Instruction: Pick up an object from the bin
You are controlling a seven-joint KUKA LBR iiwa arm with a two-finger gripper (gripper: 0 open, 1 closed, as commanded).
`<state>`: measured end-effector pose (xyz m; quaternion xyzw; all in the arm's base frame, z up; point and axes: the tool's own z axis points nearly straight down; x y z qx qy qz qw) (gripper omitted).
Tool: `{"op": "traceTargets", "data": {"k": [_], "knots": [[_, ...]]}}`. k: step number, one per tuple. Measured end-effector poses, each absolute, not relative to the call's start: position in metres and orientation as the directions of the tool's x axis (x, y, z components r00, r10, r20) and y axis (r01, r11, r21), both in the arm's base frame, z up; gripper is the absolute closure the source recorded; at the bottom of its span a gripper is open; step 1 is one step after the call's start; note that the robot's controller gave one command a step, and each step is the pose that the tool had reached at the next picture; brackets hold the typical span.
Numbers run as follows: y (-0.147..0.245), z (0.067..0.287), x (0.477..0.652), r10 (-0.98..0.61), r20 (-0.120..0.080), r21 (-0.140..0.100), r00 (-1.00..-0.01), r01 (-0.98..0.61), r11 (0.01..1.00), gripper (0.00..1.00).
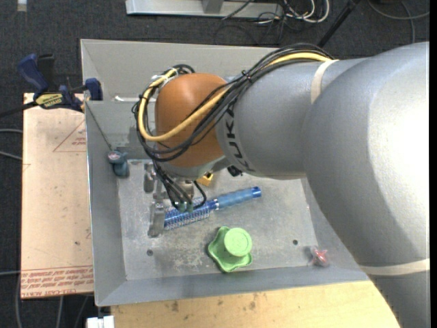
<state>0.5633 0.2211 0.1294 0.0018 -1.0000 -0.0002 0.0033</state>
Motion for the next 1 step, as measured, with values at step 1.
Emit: {"op": "traceTargets", "data": {"k": [1], "knots": [[0.1535,0.0682,0.5878,-0.175,0.002,-0.001,-0.985,-0.175,0.985,0.00]]}}
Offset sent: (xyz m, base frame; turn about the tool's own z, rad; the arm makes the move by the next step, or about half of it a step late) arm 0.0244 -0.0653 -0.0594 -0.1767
